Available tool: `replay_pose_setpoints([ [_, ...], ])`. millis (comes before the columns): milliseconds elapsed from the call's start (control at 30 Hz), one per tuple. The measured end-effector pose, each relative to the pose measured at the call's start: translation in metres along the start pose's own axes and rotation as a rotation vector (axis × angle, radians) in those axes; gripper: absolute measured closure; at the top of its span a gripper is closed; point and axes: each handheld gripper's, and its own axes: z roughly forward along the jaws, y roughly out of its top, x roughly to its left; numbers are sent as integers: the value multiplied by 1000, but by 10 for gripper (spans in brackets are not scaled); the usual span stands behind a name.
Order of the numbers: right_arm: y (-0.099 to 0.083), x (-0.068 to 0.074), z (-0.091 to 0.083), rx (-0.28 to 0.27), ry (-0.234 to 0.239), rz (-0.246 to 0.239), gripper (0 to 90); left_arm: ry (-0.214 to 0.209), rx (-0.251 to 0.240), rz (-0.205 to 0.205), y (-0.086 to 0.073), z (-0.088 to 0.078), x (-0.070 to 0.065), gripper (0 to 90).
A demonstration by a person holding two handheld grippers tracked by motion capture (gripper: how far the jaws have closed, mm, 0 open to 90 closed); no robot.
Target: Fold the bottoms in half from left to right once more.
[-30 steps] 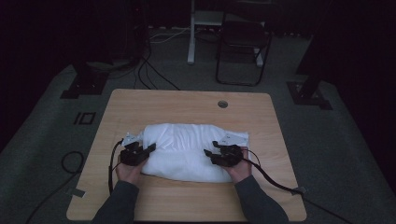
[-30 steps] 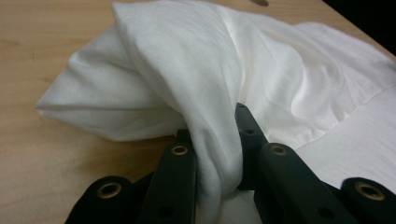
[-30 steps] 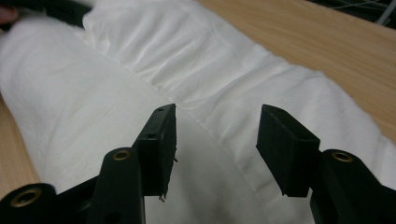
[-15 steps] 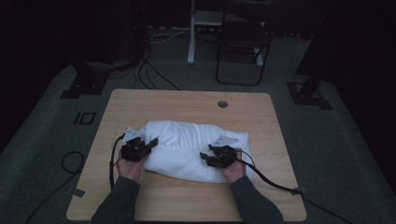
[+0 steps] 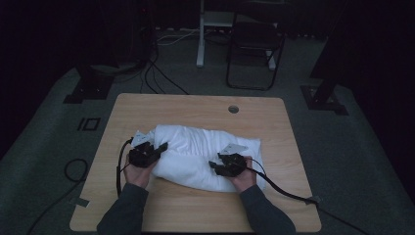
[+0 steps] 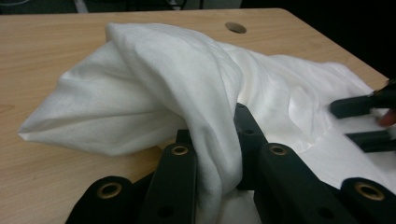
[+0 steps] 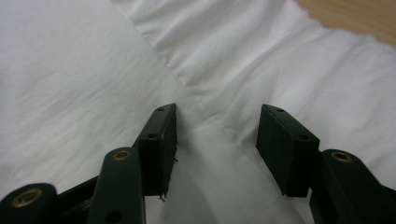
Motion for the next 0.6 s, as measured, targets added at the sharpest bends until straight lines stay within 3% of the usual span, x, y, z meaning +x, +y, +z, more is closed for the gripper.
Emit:
replay_pose_setpoints([
  [367, -4, 1, 19, 42, 12, 17, 504, -19, -32, 55, 23, 3, -20, 821],
  [467, 4, 9, 25, 67, -14, -14, 520, -26, -47, 72, 29, 1, -26, 821],
  [600, 13, 18, 37, 58, 15, -12, 526, -39, -70, 94, 37, -5, -33, 821],
])
